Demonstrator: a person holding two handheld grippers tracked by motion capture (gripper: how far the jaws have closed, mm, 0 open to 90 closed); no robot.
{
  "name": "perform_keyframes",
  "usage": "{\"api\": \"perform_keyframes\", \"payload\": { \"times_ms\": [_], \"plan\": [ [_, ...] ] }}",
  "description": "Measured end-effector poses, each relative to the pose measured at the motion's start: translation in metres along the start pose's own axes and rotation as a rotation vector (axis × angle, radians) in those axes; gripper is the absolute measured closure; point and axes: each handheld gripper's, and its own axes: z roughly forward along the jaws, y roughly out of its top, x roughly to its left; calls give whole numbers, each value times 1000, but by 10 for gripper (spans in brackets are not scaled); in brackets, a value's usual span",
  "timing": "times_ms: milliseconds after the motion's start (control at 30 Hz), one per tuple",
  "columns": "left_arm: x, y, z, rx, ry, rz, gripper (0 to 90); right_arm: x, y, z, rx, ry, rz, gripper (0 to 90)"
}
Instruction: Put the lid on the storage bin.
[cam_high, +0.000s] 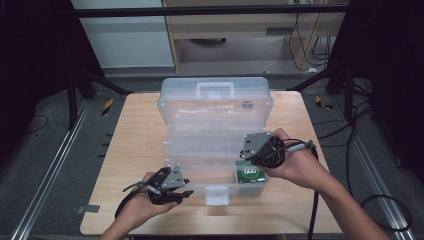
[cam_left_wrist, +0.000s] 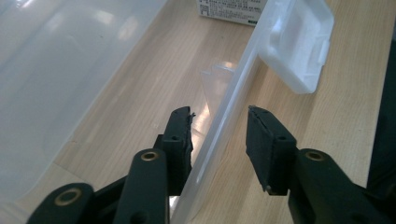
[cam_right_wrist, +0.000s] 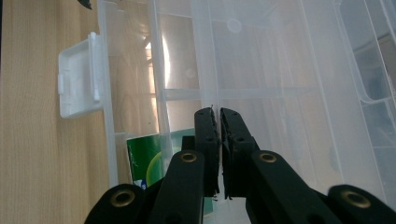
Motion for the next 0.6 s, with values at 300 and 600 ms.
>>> {"api": "perform_keyframes", "payload": {
  "times_ms": [300,600],
  "plan": [
    [-7,5,-39,-143,-7,-65,478,0,0,0,3,7,-1,862],
    [18,20,-96,-300,3,-211,722,2,-1,0,4,6,-1,862]
  ]
}}
